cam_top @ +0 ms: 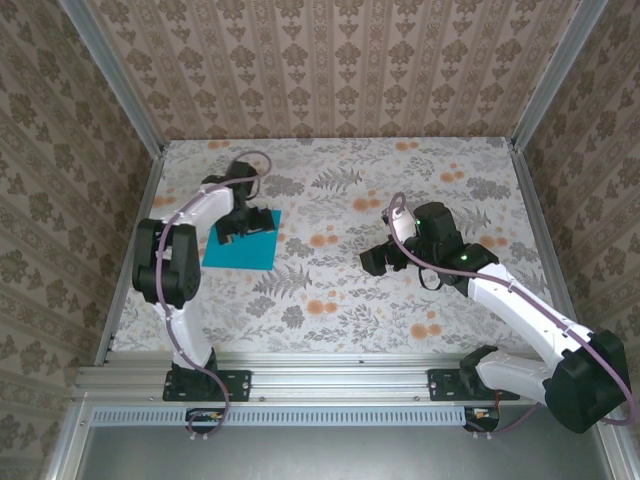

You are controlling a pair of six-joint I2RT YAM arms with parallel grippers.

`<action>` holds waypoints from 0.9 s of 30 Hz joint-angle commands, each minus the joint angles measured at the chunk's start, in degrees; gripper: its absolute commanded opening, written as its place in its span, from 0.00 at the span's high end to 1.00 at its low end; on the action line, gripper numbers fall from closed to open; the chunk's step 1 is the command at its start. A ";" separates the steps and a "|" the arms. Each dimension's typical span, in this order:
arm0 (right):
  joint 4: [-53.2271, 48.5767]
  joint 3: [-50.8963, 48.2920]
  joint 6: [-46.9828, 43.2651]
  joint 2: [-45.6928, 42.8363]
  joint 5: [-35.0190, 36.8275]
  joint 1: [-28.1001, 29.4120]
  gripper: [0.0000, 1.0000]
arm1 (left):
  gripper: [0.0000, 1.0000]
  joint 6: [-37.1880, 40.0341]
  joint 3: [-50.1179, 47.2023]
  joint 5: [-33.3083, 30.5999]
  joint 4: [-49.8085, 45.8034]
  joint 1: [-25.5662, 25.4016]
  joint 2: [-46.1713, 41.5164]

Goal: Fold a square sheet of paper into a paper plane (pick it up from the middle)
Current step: Move the square sheet of paper to the center of the table.

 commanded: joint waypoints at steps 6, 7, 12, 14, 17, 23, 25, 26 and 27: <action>-0.03 1.09 1.26 0.73 -2.39 -0.33 0.00 | 0.00 4.59 1.05 -0.60 -0.77 4.23 3.47; -0.03 1.31 1.45 0.96 -2.47 -0.33 0.00 | 0.00 4.35 1.02 -0.09 -0.34 4.25 4.27; -1.08 2.21 1.70 1.95 -2.36 -0.29 0.00 | 0.00 2.04 -0.69 1.41 2.19 3.48 6.31; -2.00 2.80 1.53 2.44 -2.30 -0.33 0.00 | 0.00 0.79 -1.23 0.82 2.28 2.87 6.74; -2.67 3.54 1.45 2.93 -2.34 -0.31 0.00 | 0.00 -0.95 -1.37 -0.08 1.20 1.39 7.60; -3.41 3.88 1.18 3.55 -1.95 -0.33 0.00 | 0.00 -7.00 -1.84 -2.37 -1.49 -2.88 8.40; -3.38 3.82 1.08 3.54 -1.95 -0.33 0.00 | 0.00 -9.77 -3.28 -1.12 -0.51 -3.96 7.71; -3.45 3.81 0.98 3.56 -1.96 -0.40 0.00 | 0.00 -11.09 -3.98 0.28 0.29 -4.74 7.38; -3.53 3.59 1.02 3.56 -1.93 -0.42 0.00 | 0.00 -12.56 -4.14 0.51 0.17 -5.39 7.28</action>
